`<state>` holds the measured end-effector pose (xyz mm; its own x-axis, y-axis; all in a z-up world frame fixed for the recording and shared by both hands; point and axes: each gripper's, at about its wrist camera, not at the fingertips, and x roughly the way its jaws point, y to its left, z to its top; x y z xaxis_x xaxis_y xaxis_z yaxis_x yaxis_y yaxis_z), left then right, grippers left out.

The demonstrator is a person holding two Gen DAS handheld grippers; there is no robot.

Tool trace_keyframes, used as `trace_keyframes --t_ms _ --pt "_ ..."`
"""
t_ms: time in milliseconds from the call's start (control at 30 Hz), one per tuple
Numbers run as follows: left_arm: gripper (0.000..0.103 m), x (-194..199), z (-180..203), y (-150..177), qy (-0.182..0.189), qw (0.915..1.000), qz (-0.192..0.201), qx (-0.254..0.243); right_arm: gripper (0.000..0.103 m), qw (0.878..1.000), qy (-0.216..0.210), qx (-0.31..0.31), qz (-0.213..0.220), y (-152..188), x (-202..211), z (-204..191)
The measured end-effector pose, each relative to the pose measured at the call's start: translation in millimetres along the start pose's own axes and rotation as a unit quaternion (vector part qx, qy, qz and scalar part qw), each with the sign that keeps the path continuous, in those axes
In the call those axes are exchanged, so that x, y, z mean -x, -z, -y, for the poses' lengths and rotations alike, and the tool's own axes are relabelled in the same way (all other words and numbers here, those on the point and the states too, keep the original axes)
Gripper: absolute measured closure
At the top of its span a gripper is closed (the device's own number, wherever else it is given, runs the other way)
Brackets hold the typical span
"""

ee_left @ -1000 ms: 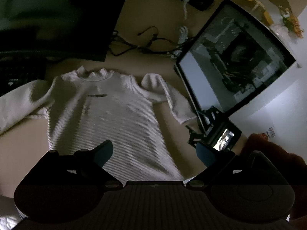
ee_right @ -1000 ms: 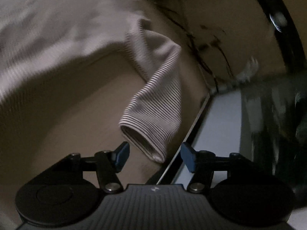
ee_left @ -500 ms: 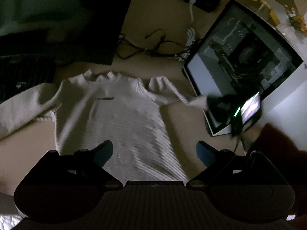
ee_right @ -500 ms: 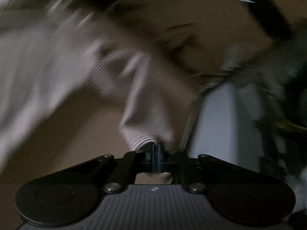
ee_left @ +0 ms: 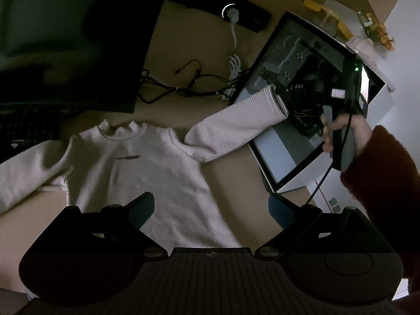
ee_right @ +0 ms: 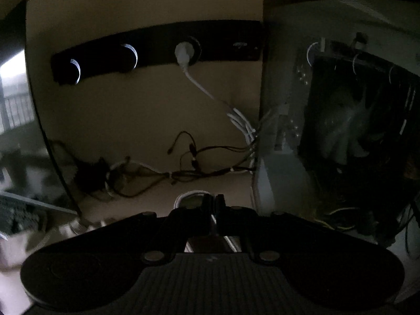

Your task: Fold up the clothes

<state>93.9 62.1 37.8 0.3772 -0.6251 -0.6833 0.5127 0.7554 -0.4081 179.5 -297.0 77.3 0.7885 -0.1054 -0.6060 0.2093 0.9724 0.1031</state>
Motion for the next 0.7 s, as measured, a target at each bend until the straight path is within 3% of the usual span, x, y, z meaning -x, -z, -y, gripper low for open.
trace_keyframes --t_ms 133,333,533,600,667,700 --pt "0.006 2 -7 2 0.006 1.0 0.0 0.007 0.102 0.999 -0.016 -0.028 0.006 -6 6 -6" --pt "0.006 9 -17 8 0.011 0.9998 -0.001 0.014 0.103 0.999 -0.018 -0.006 0.027 -11 14 -28" --pt "0.006 15 -32 10 0.006 0.9992 0.0 0.039 0.102 0.998 0.017 0.067 -0.013 5 2 -45" --pt "0.006 14 -33 10 0.002 0.9992 -0.002 0.04 0.098 0.989 0.045 0.133 -0.035 26 -9 -52" --pt "0.006 10 -34 9 -0.002 0.999 -0.006 0.043 0.09 0.972 0.073 0.214 -0.056 56 -20 -60" --pt "0.006 8 -35 8 -0.004 0.9989 -0.008 0.045 0.074 0.959 0.081 0.261 -0.07 75 -26 -63"
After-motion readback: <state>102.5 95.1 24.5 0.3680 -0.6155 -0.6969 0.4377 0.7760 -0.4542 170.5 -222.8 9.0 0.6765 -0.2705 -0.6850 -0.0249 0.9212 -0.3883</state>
